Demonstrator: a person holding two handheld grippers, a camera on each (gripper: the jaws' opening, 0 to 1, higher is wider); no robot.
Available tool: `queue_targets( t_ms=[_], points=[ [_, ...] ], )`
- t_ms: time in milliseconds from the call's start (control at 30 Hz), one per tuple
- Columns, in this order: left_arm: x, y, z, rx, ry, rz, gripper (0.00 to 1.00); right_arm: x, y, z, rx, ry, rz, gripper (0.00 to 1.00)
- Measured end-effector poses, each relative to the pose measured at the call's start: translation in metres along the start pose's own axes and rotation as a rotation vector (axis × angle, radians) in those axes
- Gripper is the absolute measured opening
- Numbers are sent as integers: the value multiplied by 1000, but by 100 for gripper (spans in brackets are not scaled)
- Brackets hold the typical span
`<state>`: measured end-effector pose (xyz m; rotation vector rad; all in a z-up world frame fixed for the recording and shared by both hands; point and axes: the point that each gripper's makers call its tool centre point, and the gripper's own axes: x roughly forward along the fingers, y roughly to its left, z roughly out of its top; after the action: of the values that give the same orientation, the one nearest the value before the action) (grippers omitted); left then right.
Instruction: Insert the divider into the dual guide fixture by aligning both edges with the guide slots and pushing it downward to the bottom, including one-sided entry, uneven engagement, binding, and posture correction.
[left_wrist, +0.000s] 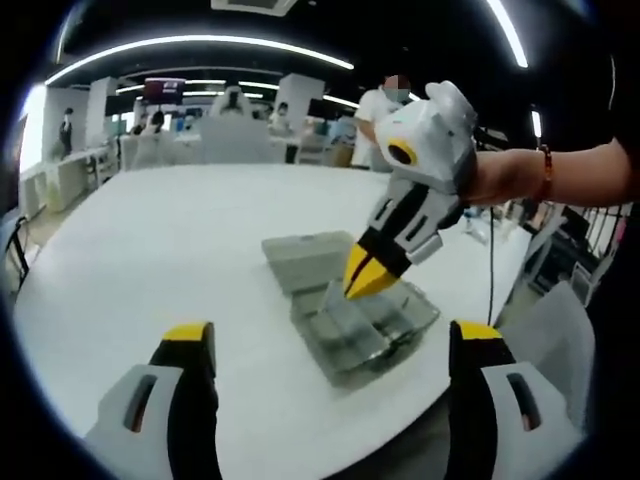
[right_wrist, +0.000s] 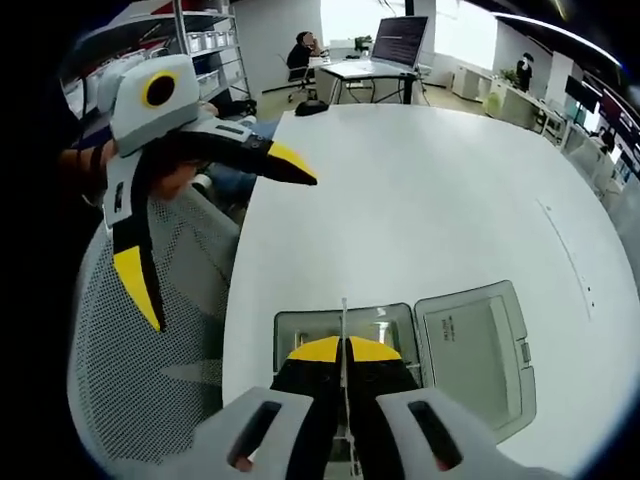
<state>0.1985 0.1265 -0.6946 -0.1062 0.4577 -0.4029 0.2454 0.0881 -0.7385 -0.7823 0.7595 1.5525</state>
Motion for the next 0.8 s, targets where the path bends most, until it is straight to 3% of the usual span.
queue_targets(
  t_ms=[433, 800],
  points=[
    [0, -10, -2, 29, 17, -36, 95, 5, 3, -2, -36, 17, 5, 0],
    [0, -20, -6, 55, 42, -73, 95, 11, 3, -5, -15, 6, 12, 0]
  ],
)
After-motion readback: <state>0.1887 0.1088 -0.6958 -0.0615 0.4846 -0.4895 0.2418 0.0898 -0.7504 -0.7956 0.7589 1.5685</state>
